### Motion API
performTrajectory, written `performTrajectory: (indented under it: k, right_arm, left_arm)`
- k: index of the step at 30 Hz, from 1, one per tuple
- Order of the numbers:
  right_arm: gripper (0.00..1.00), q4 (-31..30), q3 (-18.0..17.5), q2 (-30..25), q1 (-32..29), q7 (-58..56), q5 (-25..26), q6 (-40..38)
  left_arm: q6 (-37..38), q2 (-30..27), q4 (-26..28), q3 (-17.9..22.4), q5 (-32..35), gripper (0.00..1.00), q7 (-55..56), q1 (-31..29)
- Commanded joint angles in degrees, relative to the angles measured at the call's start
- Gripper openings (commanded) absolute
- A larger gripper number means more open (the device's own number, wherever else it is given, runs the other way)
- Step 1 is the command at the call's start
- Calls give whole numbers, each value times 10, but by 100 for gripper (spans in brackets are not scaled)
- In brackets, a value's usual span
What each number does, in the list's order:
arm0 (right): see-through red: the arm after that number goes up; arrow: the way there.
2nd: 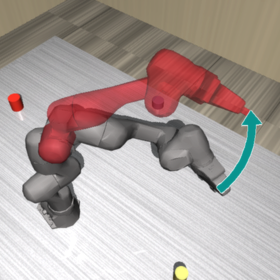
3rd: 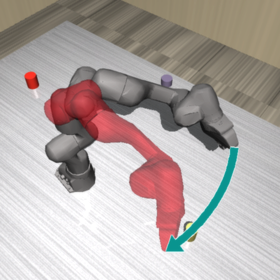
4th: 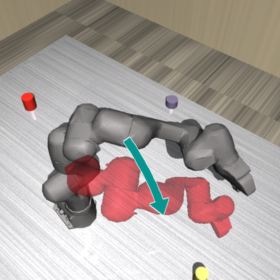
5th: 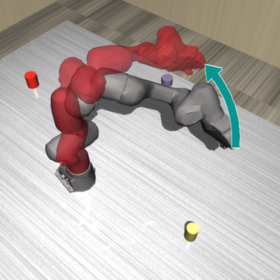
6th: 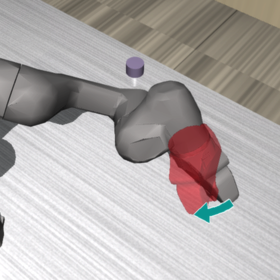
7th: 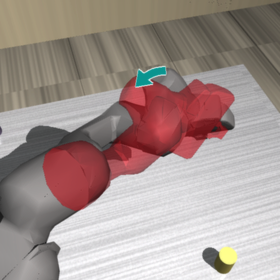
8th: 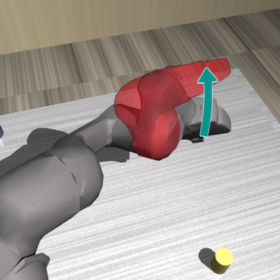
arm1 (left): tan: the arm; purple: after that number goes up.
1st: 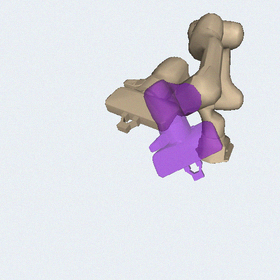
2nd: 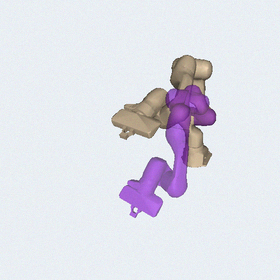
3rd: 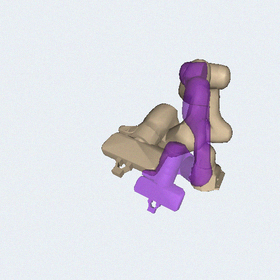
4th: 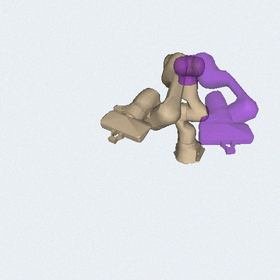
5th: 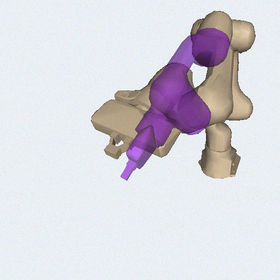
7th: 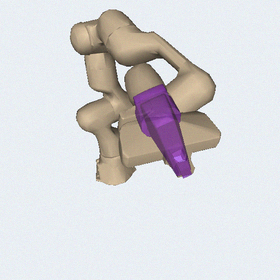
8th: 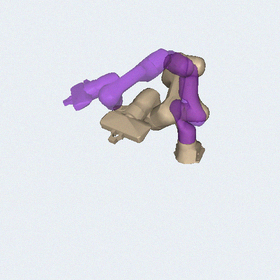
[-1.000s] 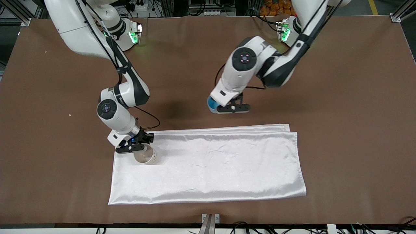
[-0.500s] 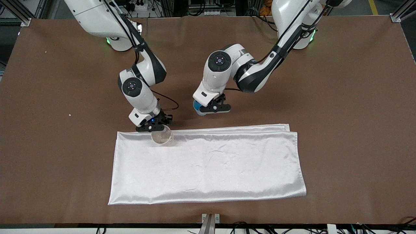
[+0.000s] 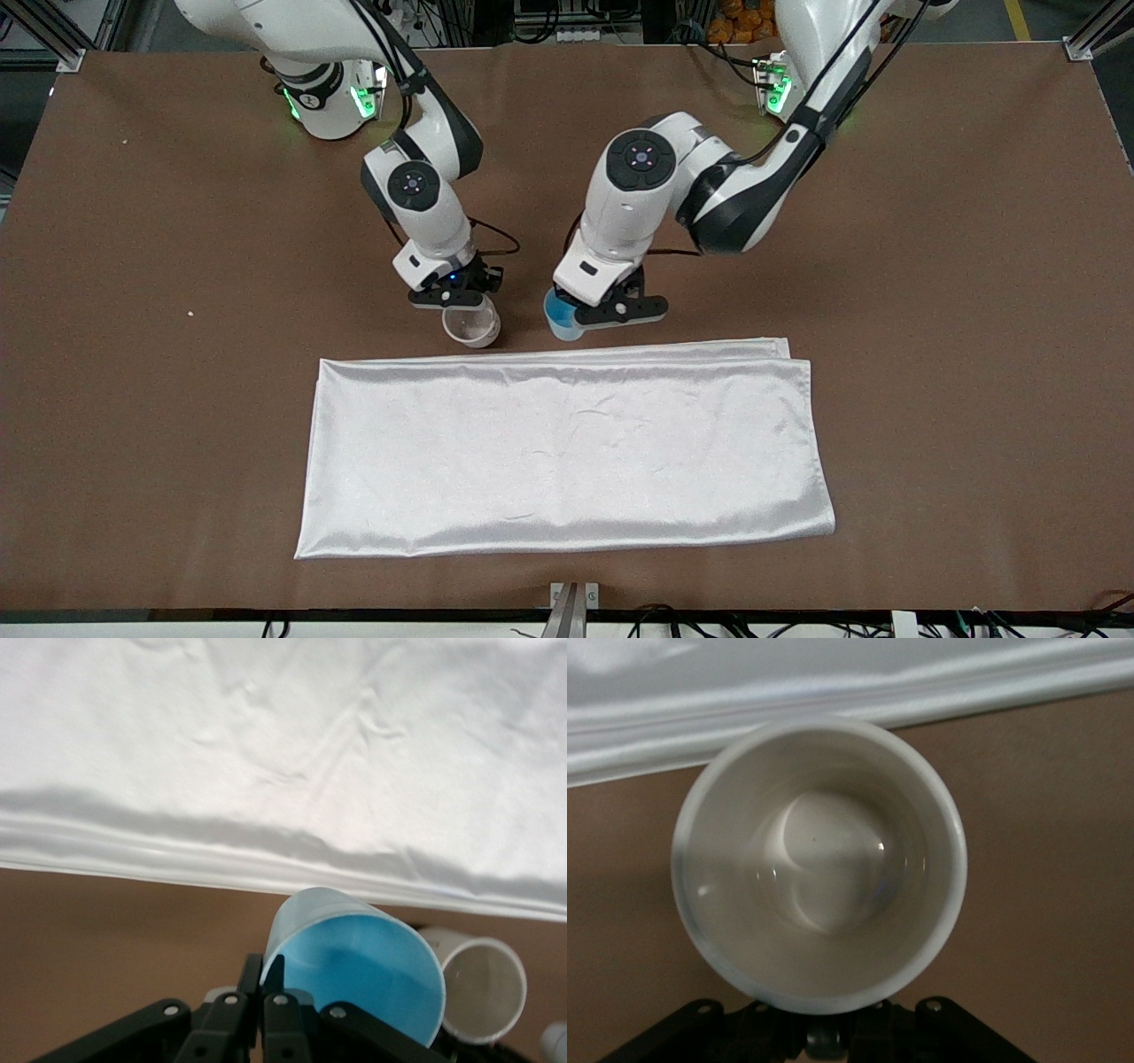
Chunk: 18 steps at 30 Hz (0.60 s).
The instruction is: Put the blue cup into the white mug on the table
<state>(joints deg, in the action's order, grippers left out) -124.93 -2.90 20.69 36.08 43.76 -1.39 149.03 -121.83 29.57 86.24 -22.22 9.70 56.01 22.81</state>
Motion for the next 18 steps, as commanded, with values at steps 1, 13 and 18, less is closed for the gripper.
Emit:
performTrajectory:
  k: [1,13,18]
  right_arm:
    - [0,-19,4,-26,53,95,10,6]
    - [0,-19,6,-25,119,179,16,11]
    - [0,-19,6,-21,133,215,28,27]
  left_arm:
    - [62,-39,-6,-2,12,0,-52,-32]
    - [86,-39,-11,-1,16,0,-97,-52]
    - [86,-36,-10,-1,18,0,-99,-52]
